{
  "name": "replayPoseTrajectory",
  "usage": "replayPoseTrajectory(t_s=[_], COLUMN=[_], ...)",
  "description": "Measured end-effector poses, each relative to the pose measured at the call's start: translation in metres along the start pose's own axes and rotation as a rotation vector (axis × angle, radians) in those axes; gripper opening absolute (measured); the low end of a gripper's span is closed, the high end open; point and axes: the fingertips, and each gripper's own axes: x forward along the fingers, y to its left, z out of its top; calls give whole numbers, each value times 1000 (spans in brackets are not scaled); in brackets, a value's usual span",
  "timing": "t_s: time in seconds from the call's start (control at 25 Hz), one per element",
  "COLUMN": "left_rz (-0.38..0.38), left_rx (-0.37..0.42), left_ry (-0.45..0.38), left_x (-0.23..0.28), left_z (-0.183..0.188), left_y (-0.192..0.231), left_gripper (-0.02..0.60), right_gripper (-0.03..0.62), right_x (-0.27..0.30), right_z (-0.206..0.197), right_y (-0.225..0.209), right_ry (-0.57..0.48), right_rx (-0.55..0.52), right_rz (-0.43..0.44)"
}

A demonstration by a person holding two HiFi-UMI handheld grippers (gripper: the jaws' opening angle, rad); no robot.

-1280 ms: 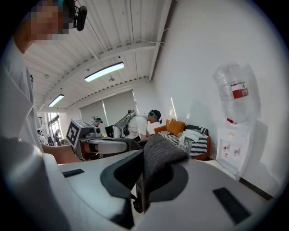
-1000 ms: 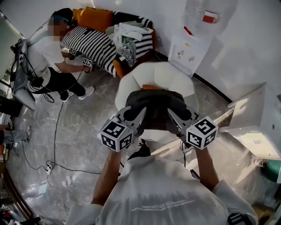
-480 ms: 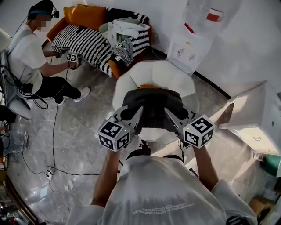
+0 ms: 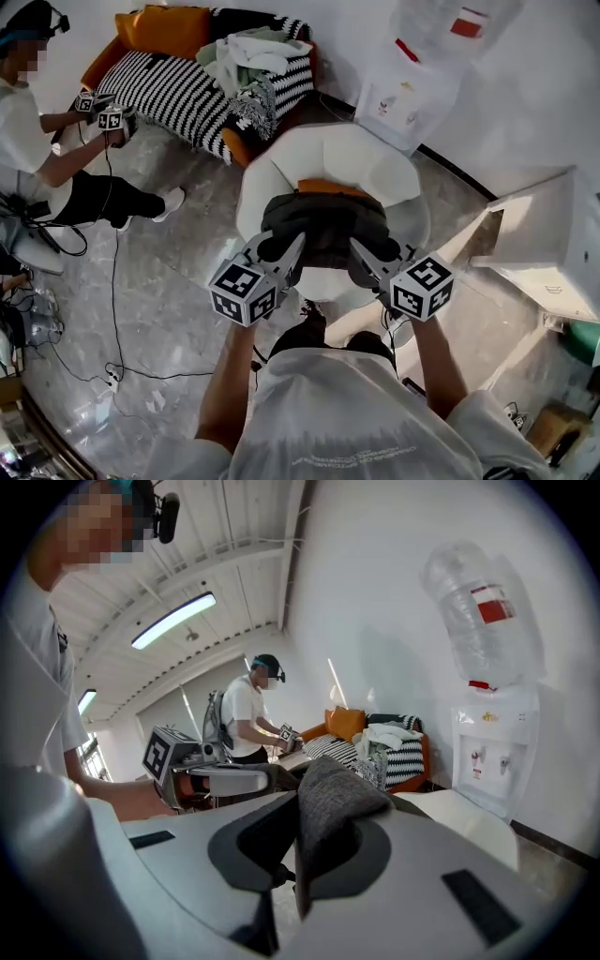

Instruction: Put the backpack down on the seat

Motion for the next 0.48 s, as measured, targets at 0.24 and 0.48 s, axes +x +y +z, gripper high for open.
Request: replayPoseTrajectory(t_s=[0.24, 0.48], left_rz=[-21, -55], left_rx=[-10, -29], left_ry=[39, 69], left_x=[20, 41], left_z=[-17, -43], left_y=[25, 44], left_gripper=[54, 54], right_gripper=[34, 34], right_x=[25, 43], right_z=[-16, -40], right_y=[-22, -44], right_ry=[28, 41], right_rx=[26, 54], right_rz=[-22, -51])
